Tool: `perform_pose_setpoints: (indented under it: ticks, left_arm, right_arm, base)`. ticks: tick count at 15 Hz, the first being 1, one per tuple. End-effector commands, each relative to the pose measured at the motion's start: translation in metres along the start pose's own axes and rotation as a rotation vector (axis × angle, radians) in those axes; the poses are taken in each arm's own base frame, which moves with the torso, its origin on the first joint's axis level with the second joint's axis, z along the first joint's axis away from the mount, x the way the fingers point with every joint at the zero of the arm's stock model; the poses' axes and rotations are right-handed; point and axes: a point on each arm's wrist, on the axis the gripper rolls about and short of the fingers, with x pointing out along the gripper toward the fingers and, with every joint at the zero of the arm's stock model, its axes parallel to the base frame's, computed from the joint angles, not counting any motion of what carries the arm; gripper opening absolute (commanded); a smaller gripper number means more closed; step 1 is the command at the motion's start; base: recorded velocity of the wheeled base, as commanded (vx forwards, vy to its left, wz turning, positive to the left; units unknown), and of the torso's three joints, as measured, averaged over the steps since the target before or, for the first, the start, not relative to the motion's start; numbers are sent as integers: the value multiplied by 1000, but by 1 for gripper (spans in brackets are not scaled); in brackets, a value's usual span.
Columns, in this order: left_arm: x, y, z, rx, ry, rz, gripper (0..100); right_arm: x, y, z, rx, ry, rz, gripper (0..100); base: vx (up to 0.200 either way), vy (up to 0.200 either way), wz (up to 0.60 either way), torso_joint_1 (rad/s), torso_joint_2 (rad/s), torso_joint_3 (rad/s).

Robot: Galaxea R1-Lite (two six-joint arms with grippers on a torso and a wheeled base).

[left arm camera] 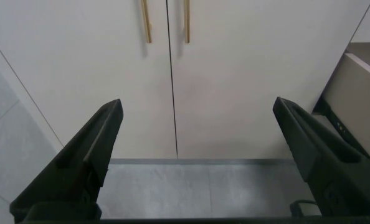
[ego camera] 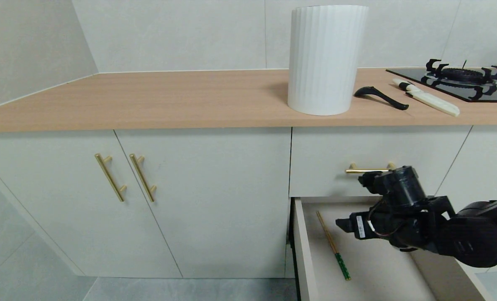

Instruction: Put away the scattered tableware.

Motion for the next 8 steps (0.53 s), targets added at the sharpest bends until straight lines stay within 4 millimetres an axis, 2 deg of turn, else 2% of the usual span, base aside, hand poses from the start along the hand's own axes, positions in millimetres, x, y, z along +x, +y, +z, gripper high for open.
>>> perform_pose_setpoints:
  ticks: [1,3,8]
  left_arm:
    - [0,0,0,0,1,0,100]
    - [0,0,0,0,1,0,100]
    - [0,0,0,0,1,0,100]
  right_arm:
    - [-37,-11,22,34,-132,7,100]
    - [-49,-27,32,8,-191,-59,100]
    - [-79,-36,44,15,-301,-64,100]
  base:
    - [0,0,0,0,0,0]
    - [0,0,0,0,0,0]
    - [0,0,0,0,0,0]
